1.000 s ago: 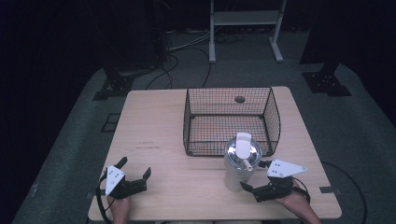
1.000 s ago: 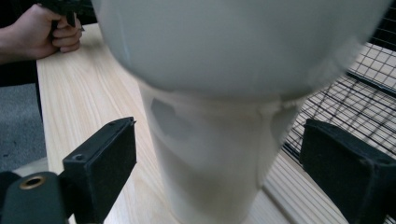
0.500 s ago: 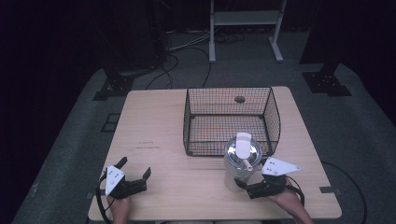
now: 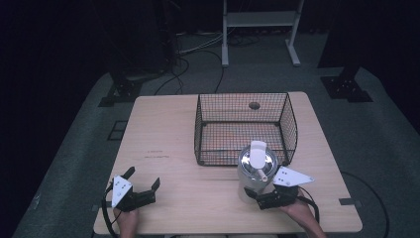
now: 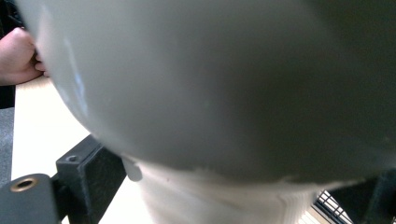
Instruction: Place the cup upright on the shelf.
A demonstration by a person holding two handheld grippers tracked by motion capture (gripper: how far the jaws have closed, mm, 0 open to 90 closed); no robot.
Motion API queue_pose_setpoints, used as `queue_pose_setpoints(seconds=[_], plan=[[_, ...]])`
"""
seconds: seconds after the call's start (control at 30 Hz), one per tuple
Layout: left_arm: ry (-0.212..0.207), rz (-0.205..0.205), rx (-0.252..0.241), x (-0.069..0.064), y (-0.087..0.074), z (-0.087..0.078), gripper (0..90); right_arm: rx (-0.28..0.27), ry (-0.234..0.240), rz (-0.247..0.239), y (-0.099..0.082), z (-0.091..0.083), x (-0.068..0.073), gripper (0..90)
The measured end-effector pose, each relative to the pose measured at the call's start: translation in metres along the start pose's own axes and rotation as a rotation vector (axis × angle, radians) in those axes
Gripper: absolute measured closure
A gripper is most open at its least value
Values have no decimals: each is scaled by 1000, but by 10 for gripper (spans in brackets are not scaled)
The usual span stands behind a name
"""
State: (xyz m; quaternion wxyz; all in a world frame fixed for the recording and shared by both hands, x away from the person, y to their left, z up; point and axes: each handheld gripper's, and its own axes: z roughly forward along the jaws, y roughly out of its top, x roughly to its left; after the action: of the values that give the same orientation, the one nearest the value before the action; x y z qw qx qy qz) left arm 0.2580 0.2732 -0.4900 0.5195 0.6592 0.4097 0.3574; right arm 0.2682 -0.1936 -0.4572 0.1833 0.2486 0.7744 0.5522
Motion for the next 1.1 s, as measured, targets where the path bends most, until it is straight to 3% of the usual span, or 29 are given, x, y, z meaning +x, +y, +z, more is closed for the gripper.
queue_pose_setpoints(seconds=[0.93,1.1], plan=[[-5,-5,-4,1,0,0,0,-27,6,2,2,0,0,95],[-4,-5,-3,1,0,0,0,-19,2,-28,10,-3,-1,95]])
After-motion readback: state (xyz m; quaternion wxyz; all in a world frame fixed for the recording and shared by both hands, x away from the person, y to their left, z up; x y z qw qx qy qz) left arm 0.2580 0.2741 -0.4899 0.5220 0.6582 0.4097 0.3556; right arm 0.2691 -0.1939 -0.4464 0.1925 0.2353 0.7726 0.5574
